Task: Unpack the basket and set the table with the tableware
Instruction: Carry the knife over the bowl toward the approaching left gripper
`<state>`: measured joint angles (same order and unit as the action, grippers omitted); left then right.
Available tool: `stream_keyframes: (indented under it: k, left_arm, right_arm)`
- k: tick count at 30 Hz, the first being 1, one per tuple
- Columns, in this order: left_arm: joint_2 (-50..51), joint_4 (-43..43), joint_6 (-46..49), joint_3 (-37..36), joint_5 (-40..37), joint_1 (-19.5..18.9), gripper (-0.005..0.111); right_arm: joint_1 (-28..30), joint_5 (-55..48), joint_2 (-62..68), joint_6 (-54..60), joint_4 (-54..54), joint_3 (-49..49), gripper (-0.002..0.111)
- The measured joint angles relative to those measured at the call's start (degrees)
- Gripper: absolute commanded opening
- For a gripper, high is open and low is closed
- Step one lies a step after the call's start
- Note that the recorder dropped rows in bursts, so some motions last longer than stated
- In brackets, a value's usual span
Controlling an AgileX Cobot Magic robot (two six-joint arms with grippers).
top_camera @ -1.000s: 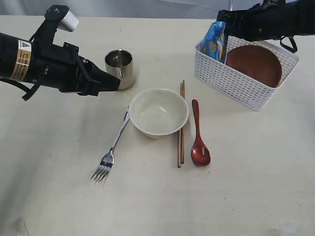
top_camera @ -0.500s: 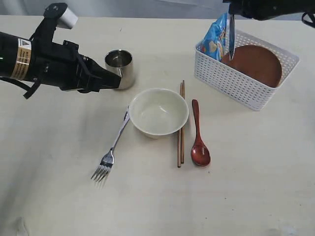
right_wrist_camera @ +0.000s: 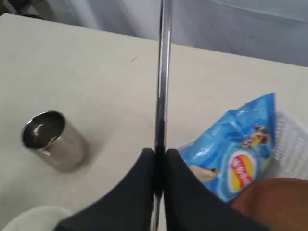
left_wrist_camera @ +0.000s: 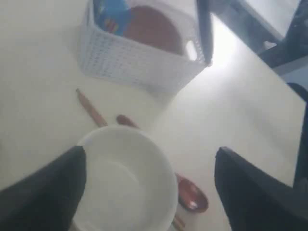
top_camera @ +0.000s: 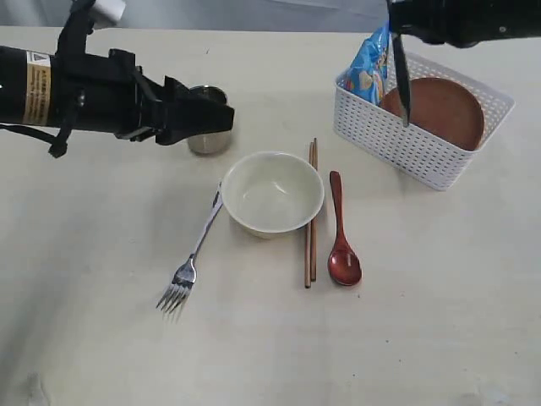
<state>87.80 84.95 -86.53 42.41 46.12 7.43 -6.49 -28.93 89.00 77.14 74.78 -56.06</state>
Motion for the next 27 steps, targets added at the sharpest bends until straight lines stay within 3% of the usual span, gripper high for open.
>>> stream_keyframes:
  k: [2,5,10,16,27]
  left_arm:
    - [0.0,-3.5,3.4,0.0,3.8,0.0,0.07]
    - [0.0,-10.5,10.5,0.0,12.3,0.0,0.07]
    - [0.2,-18.2,18.0,-2.3,18.9,0.0,0.07]
    - [4.8,-26.2,27.1,-6.2,23.0,0.0,0.07]
    - [5.5,-27.4,27.9,-6.2,23.1,0.0,0.07]
  right_arm:
    - [-0.8,-3.0,-1.4,7.2,5.3,3.0,0.0]
    - [-1.6,-17.6,-3.8,23.4,17.1,9.7,0.0]
    - [-1.6,-33.1,-4.5,35.2,23.2,15.3,0.0]
    - [-1.6,-39.8,-4.5,36.3,24.4,16.2,0.0]
    - [-5.0,-39.8,-4.6,37.2,24.4,19.1,0.0]
